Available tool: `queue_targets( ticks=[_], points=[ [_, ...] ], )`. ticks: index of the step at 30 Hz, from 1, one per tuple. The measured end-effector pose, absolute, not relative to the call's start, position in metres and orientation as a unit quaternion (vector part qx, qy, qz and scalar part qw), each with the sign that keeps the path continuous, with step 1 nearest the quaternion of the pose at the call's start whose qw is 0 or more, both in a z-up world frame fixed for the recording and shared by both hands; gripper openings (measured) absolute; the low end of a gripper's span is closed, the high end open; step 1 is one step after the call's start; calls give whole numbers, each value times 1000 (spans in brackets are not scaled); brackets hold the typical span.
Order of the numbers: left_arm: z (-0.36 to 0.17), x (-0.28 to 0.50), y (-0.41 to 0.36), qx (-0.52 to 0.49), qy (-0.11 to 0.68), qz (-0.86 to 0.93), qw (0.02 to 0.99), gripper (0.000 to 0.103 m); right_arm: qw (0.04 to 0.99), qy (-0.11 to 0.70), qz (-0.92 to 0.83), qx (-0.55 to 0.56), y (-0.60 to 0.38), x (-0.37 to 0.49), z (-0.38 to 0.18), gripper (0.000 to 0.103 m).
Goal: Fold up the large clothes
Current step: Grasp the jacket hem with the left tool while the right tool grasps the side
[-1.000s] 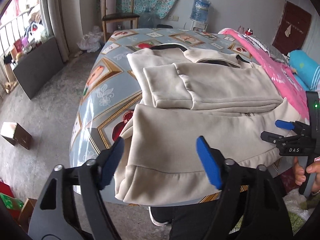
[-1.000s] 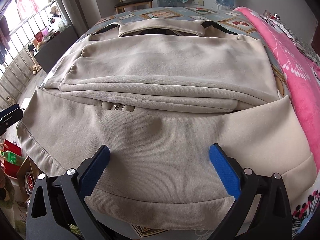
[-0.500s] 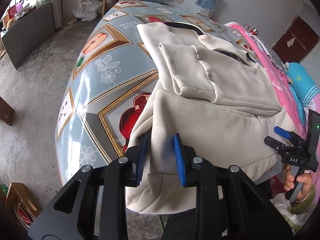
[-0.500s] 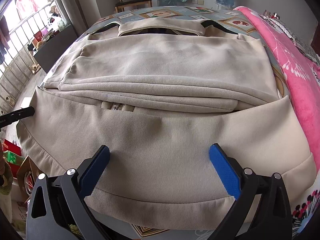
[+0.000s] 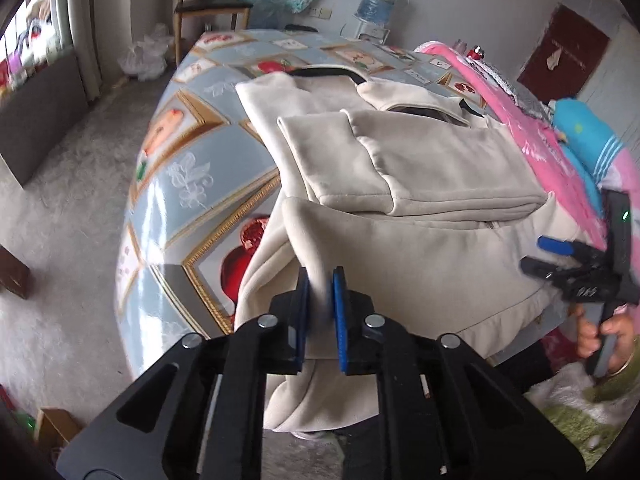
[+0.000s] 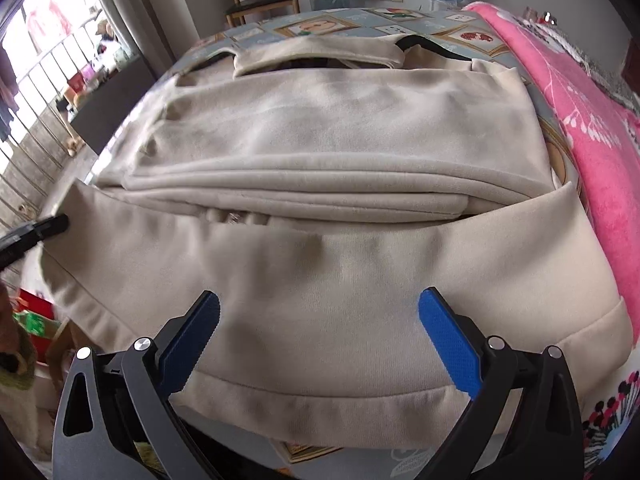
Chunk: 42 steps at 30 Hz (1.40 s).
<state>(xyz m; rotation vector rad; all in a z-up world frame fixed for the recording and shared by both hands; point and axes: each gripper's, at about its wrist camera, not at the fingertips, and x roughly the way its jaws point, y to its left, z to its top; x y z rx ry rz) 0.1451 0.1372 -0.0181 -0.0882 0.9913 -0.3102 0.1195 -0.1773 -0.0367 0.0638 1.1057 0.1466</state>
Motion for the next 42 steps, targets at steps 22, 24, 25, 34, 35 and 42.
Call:
queue_targets(
  ticks=[22, 24, 25, 34, 35, 42],
  points=[
    [2, 65, 74, 130, 401, -209, 883, 6, 533, 647, 311, 448, -56, 205, -99, 74],
    [-1, 65, 73, 135, 403, -207, 881, 6, 542, 653, 299, 436, -54, 204, -101, 62],
    [-2, 65, 73, 135, 404, -206, 881, 6, 546, 655, 294, 432, -55, 202, -103, 52],
    [1, 75, 77, 113, 406, -208, 883, 35, 552, 647, 285, 441, -78, 190, -113, 11],
    [0, 77, 75, 112, 407, -209, 882, 39, 552, 646, 287, 442, -80, 189, -113, 11],
    [-23, 106, 68, 130, 424, -188, 876, 43, 558, 642, 298, 433, -81, 190, -107, 11]
  ],
)
